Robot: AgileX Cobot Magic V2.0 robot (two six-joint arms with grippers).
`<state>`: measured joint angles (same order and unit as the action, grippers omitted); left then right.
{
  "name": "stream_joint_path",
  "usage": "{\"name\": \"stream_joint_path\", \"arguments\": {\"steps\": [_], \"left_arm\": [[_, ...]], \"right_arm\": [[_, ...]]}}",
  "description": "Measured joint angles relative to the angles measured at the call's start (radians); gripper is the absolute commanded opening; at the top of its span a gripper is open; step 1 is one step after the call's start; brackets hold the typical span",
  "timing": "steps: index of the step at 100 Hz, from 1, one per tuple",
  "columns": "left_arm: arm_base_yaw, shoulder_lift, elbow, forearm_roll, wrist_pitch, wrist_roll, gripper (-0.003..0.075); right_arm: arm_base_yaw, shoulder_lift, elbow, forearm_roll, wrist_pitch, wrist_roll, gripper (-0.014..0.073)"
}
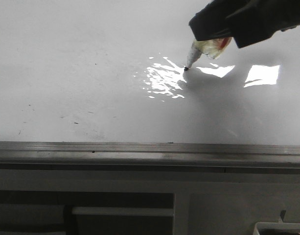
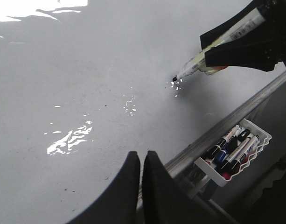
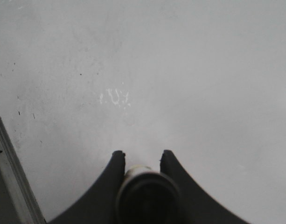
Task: Write number 5 on whiteboard
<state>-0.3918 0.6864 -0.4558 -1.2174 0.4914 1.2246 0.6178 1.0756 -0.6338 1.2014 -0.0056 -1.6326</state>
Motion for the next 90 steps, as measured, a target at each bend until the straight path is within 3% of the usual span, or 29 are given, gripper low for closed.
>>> {"name": "stream_joint_path", "arguments": {"steps": [90], "left_arm": [[0.0, -0.002, 0.0, -0.001, 0.025, 0.0, -0.002]], "right_arm": [[0.009, 0.006, 0.057, 0.056, 0.05, 0.0, -0.0053]]}}
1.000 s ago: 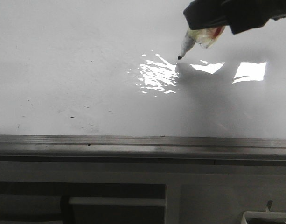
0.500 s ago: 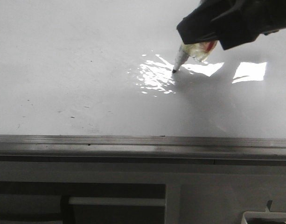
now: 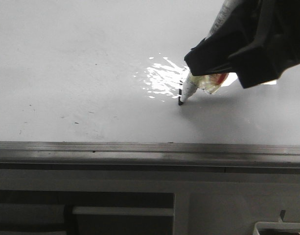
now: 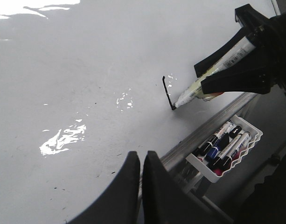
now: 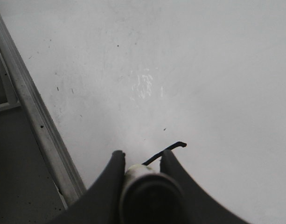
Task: Write number 5 on whiteboard
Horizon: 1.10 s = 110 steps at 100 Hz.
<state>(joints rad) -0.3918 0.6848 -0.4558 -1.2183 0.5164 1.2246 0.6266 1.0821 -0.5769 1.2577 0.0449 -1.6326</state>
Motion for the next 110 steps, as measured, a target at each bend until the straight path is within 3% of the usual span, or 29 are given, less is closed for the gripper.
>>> {"name": "stream_joint_path", "arguments": {"steps": [52, 73, 88, 110], "left_arm": [[0.0, 0.0, 0.0, -0.001, 0.0, 0.0, -0.002], [0.0, 0.0, 0.0, -0.001, 0.0, 0.0, -0.002], [0.0, 0.0, 0.0, -0.001, 0.001, 0.0, -0.002], [0.0, 0.0, 0.0, -0.001, 0.001, 0.0, -0.002]], "right_arm": [[0.004, -0.061, 0.051, 0.053, -0.115, 0.005, -0.0053], [0.004, -0.099, 0.074, 0.206, -0.166, -0.101, -0.0053], [0.002, -0.107, 0.095, 0.319, -0.146, -0.16, -0.0053], [0.002, -0.053, 0.115, 0.332, -0.015, -0.171, -0.0053]]}}
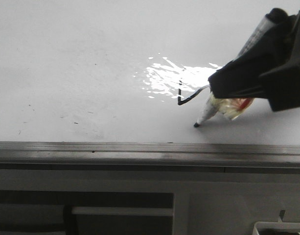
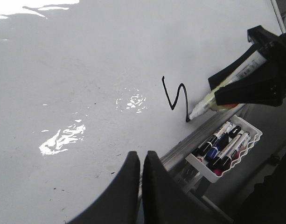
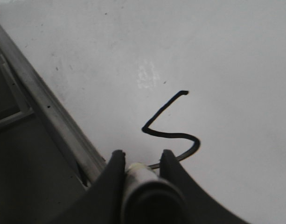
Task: Write number 5 on whiteboard
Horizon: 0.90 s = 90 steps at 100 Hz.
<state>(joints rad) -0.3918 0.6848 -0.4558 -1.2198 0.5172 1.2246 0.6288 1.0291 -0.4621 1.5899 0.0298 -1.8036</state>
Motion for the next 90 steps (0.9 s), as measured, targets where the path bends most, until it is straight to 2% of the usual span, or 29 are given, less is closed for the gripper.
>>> {"name": "stream_joint_path", "arguments": {"steps": [24, 46, 71, 90], "left_arm": [[0.0, 0.0, 0.0, 0.0, 0.0, 0.0, -0.002], [0.0, 0.0, 0.0, -0.001, 0.0, 0.0, -0.002], [0.0, 0.0, 0.0, -0.002, 0.0, 0.0, -0.002], [0.0, 0.0, 0.0, -0.002, 0.0, 0.0, -0.002]], "right_arm": [[0.0, 0.075, -0.035, 0.002, 0.062, 0.0, -0.0053], [0.0, 0.067, -0.048, 0.002, 0.096, 0.0, -0.0053], [-0.004, -0.085, -0.048, 0.002, 0.132, -0.006, -0.0053], [-0.004, -0.161, -0.048, 0.002, 0.049, -0.006, -0.0053]]}}
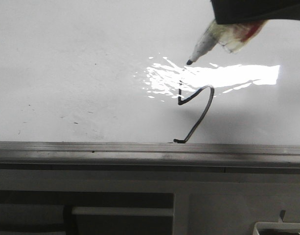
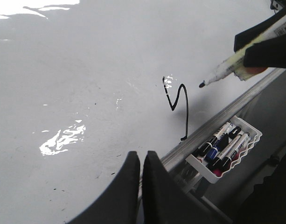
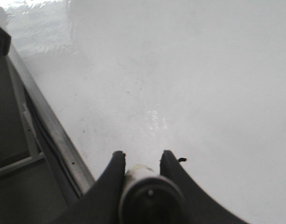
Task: Write number 5 on whiteboard
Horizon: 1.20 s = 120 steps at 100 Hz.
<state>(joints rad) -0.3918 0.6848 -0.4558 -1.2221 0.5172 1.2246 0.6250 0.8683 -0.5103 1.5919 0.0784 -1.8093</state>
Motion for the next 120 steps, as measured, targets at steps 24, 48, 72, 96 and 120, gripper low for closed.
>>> {"name": "stream_joint_path", "arguments": {"steps": [24, 48, 72, 96, 120], "left_arm": [[0.0, 0.0, 0.0, 0.0, 0.0, 0.0, -0.002], [0.0, 0.0, 0.0, -0.003, 0.0, 0.0, -0.002], [0.0, 0.0, 0.0, -0.007, 0.002, 0.0, -0.002], [0.0, 0.0, 0.0, -0.007, 0.017, 0.0, -0.002], [0.0, 0.0, 0.0, -0.007, 0.017, 0.0, -0.002]], "right_arm": [[0.0, 0.013, 0.0, 0.0, -0.065, 0.0, -0.0053], [0.0, 0.051, -0.03, 0.0, -0.085, 0.0, -0.0053], [0.0, 0.108, -0.062, -0.004, -0.085, 0.0, -0.0053], [0.0, 0.142, -0.062, -0.006, -0.078, 0.0, -0.0053], [0.0, 0.152, -0.067, -0.012, -0.073, 0.0, -0.0053]]}}
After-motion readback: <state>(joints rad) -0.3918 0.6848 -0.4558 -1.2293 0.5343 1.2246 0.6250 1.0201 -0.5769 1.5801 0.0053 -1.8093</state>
